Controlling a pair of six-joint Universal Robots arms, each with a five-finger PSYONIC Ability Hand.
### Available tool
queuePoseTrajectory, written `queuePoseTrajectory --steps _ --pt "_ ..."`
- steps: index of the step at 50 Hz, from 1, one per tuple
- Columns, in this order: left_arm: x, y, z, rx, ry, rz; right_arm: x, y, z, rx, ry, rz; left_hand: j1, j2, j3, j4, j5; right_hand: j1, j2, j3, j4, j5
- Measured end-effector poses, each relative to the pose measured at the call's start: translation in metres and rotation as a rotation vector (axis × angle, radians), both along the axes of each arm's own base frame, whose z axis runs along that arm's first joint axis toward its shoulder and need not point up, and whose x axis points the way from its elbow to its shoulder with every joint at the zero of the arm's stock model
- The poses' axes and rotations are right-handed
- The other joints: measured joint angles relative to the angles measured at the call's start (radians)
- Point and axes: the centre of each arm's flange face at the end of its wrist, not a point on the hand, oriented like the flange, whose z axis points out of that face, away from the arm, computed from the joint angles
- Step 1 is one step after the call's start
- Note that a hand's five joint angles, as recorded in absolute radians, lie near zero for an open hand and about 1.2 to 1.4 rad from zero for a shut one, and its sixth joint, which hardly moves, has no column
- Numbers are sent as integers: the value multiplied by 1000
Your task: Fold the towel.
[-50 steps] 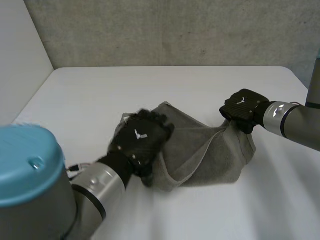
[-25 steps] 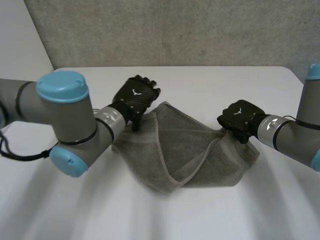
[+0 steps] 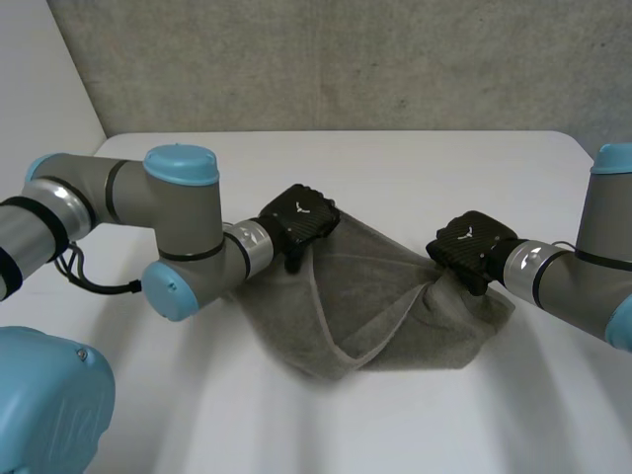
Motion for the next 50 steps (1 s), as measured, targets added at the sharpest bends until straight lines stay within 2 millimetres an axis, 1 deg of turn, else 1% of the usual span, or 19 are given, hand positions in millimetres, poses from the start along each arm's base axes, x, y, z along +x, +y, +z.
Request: queuePoseTrajectory --steps 8,14,15,16,19,20,21,23,25,29,31,36,37,38,40,43,45,48,50 --pt "3 -2 -6 -40 -57 18 0 0 -2 3 3 1 10 9 9 9 12 0 0 0 0 0" --pt "6 -5 -10 -39 -70 34 0 0 -2 6 5 0 122 121 121 120 122 0 0 0 0 0" --pt "6 -5 -11 -38 -71 35 0 0 -2 7 6 0 168 167 169 151 151 0 0 0 0 -1" --pt "6 -5 -12 -36 -72 37 -1 0 -2 7 6 -1 328 333 318 319 317 0 0 0 0 0" --pt "7 -6 -13 -34 -75 38 -1 0 -2 6 6 -2 462 465 445 446 442 0 0 0 0 0" --pt "7 -6 -14 -33 -77 38 -1 0 -2 5 6 -3 594 601 599 603 578 0 0 0 0 0" --pt "8 -6 -14 -34 -80 38 -2 -1 -1 4 6 -4 718 707 708 709 709 0 0 0 0 0" --pt "9 -5 -15 -35 -88 35 -2 -1 0 2 5 -6 833 834 834 837 828 0 0 0 0 0" --pt "10 -4 -17 -38 -105 31 -3 -2 2 -1 4 -10 874 899 902 911 891 0 0 0 0 0" --pt "14 0 -14 -57 -142 25 -4 -2 8 -8 0 -15 883 910 915 925 903 0 0 0 0 0" --pt "17 1 -10 -73 -163 30 -4 -1 14 -12 -3 -17 881 912 917 926 903 0 0 0 0 -1" --pt "38 -4 17 -132 -205 110 -6 4 35 -13 -12 -26 881 913 920 926 904 0 0 0 0 0" --pt "45 -5 27 -145 -208 140 -8 6 41 0 -11 -30 881 913 920 926 904 0 0 0 0 0" --pt "49 -6 31 -150 -209 153 -9 8 43 9 -9 -32 881 913 920 926 904 0 0 0 0 0" --pt "65 -5 52 -162 -202 210 -14 13 54 59 1 -46 881 913 920 926 904 0 0 0 0 0" --pt "85 0 69 -151 -189 268 -23 19 59 130 18 -62 881 913 920 926 904 0 0 0 0 0" --pt "101 7 80 -134 -176 311 -32 25 63 210 39 -77 881 913 921 926 905 0 3 0 0 0" --pt "116 15 87 -111 -169 347 -39 29 65 265 65 -79 881 913 921 926 905 0 4 0 0 0" --pt "131 25 91 -88 -167 376 -43 33 67 287 97 -63 881 913 921 926 905 0 4 0 0 0"
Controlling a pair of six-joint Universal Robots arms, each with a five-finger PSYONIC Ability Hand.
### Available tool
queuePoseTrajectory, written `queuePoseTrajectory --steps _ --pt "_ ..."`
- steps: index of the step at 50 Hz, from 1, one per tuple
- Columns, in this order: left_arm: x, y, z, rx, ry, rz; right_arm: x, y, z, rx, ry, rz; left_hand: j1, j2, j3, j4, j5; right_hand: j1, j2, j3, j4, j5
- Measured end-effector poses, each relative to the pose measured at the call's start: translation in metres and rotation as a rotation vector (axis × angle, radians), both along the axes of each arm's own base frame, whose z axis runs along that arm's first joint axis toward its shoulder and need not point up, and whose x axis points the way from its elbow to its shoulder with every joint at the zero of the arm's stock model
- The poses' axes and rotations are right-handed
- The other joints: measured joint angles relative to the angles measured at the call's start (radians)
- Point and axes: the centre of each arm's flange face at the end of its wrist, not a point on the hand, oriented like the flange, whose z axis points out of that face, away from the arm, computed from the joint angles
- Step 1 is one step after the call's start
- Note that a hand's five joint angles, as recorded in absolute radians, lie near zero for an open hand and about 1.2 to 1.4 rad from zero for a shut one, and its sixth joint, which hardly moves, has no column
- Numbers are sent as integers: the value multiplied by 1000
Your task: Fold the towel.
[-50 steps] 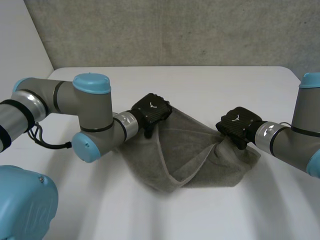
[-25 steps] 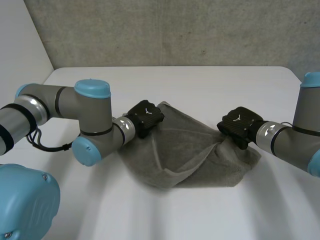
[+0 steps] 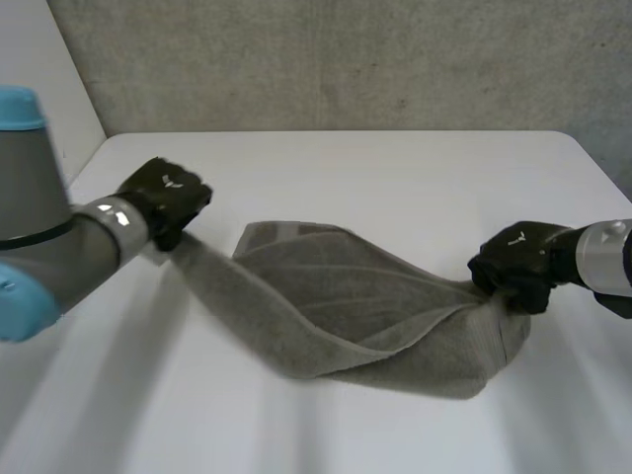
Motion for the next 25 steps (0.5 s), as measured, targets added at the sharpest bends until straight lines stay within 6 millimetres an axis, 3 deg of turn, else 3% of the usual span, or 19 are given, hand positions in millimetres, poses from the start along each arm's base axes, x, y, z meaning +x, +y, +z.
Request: queuePoseTrajectory --steps 6,15,20,25 --pt "22 27 16 23 28 43 0 1 19 -80 26 60 0 0 0 0 0 0 0 0 0 0" --pt "28 62 69 -18 208 30 10 -14 73 -363 -209 1 0 1 0 0 0 -62 -116 -131 -126 -100" --pt "29 76 77 0 287 21 11 -12 71 -371 -222 4 0 1 0 0 0 -62 -116 -131 -125 -100" --pt "31 86 59 71 304 33 11 -12 47 -355 -137 47 0 1 0 0 0 -62 -116 -131 -125 -101"
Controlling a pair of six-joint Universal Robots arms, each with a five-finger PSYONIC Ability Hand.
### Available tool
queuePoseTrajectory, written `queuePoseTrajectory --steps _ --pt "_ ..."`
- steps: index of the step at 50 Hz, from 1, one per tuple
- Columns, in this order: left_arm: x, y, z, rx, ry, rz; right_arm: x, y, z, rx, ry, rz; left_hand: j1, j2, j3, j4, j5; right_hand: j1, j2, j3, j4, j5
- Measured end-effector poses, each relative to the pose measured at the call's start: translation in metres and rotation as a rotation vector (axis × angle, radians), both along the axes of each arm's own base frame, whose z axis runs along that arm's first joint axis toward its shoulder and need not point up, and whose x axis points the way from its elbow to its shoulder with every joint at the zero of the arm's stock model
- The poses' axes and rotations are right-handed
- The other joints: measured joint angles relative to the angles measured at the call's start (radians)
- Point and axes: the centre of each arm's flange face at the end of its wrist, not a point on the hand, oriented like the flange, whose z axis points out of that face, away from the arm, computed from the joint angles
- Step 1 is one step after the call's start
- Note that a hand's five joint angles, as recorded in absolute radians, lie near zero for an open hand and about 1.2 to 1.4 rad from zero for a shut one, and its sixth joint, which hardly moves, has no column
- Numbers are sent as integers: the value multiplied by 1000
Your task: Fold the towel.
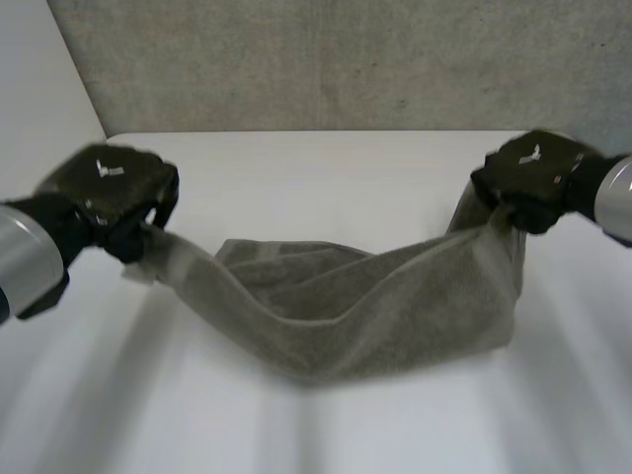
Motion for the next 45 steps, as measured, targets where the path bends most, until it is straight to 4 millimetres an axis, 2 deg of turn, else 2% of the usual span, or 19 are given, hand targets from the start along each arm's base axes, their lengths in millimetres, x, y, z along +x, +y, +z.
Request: queuePoseTrajectory --steps 5,6,11,14,17,27,37,45 --pt "4 5 -24 65 -14 11 -1 -6 -35 14 90 25 0 0 0 0 0 -80 -72 -70 -71 -70" --pt "5 5 -32 81 -18 16 -2 -8 -48 23 122 26 0 0 0 0 0 -200 -191 -187 -187 -188" --pt "10 5 -50 112 -26 36 -6 -12 -74 33 209 13 0 0 0 0 0 -671 -658 -652 -652 -682" --pt "13 5 -56 119 -28 45 -8 -14 -79 34 228 -6 0 0 0 0 0 -814 -811 -801 -806 -841" --pt "14 5 -60 122 -29 48 -9 -15 -77 40 212 -32 0 0 0 0 0 -832 -828 -831 -845 -880" --pt "13 8 -62 120 -26 42 -8 -26 -58 148 -51 -208 0 0 0 0 0 -835 -828 -832 -851 -885" --pt "13 11 -59 107 -23 40 6 -29 -70 276 -192 -278 0 0 0 0 0 -836 -828 -832 -851 -883" --pt "14 14 -53 85 -17 39 13 -35 -84 316 -175 -308 0 0 0 0 0 -836 -828 -832 -851 -875"
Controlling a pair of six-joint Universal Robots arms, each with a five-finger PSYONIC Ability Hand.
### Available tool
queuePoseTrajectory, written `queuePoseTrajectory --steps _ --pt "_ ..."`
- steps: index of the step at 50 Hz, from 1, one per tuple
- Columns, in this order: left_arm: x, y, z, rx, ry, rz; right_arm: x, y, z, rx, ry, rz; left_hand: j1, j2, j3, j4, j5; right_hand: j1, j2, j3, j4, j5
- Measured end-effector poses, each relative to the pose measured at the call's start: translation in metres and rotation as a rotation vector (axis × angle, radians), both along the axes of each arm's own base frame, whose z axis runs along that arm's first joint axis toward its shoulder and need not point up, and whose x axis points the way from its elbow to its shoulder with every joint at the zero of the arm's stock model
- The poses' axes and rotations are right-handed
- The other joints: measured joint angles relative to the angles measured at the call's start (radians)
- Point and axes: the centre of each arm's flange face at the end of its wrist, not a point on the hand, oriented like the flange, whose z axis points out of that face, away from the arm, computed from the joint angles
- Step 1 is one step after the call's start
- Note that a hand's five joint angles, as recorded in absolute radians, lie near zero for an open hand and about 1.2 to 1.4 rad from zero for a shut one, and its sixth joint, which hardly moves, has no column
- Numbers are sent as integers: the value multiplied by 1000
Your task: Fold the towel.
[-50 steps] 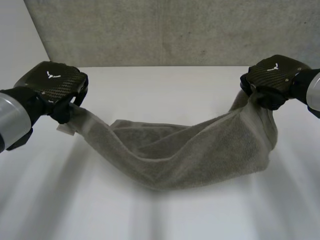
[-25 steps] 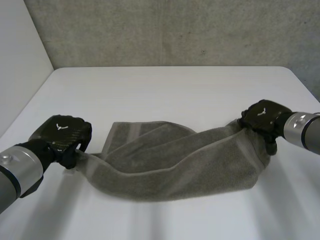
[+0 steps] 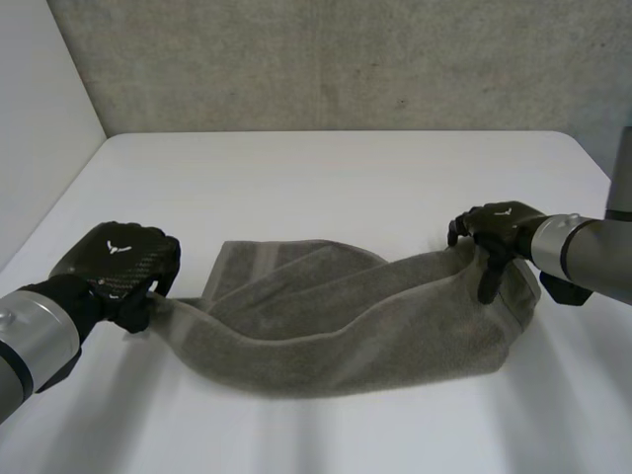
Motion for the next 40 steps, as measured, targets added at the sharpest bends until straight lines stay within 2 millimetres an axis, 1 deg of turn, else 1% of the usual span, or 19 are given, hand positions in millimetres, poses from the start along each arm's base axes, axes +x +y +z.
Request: queuePoseTrajectory --steps 2,8,11,12,13,14,15,16,17,18,19,21,25,28,30,31,33,35,40 --pt "0 1 1 -6 1 0 1 -1 -5 11 23 -5 0 0 0 0 0 0 0 0 0 3" --pt "1 1 4 -20 4 2 5 -8 -27 4 198 2 0 0 0 0 0 0 0 0 0 7" --pt "1 1 5 -21 4 3 5 -11 -33 -10 249 9 0 0 0 0 0 19 19 22 29 54" --pt "1 0 5 -22 4 4 5 -12 -34 -17 265 10 0 0 0 0 0 92 88 93 107 136" --pt "2 0 5 -22 4 6 5 -14 -35 -23 278 10 0 0 0 0 0 201 211 212 228 241" --pt "2 0 5 -22 5 7 5 -14 -35 -28 283 10 0 0 0 0 0 255 266 266 282 306" --pt "2 -1 5 -22 4 9 5 -16 -35 -36 289 9 0 0 0 0 0 413 428 422 439 457" --pt "2 -1 5 -21 4 10 5 -16 -34 -41 291 8 0 0 0 0 0 484 499 490 496 513" --pt "3 -2 5 -21 4 13 6 -17 -30 -54 288 5 0 0 0 0 0 655 665 655 663 679" --pt "3 -2 5 -21 4 15 6 -17 -29 -59 286 3 0 0 0 0 0 700 709 699 707 722" --pt "4 -2 5 -21 4 17 6 -17 -23 -73 277 -2 0 0 0 0 0 838 846 833 858 875" --pt "4 -3 5 -23 4 20 7 -16 -12 -97 254 -11 0 0 0 0 0 930 927 929 947 972" --pt "5 -5 9 -36 7 23 8 -12 19 -158 174 -32 0 0 0 0 0 933 930 955 977 989" --pt "5 -5 16 -63 13 25 9 -5 53 -217 85 -33 0 2 0 0 0 933 930 955 977 989" --pt "5 -5 20 -81 17 27 9 -2 64 -236 57 -28 0 2 0 0 0 933 930 956 977 989" --pt "6 -5 25 -98 21 29 9 3 75 -255 30 -18 0 2 0 0 0 933 930 957 977 989" --pt "8 -4 33 -129 27 35 9 12 92 -271 -1 7 0 2 0 0 0 933 930 957 977 989" --pt "9 -4 39 -153 32 42 7 21 102 -262 -8 38 0 3 0 0 0 933 930 958 977 989" --pt "16 -7 46 -177 40 60 -4 35 109 -197 42 102 0 3 0 1 0 933 930 959 977 989"
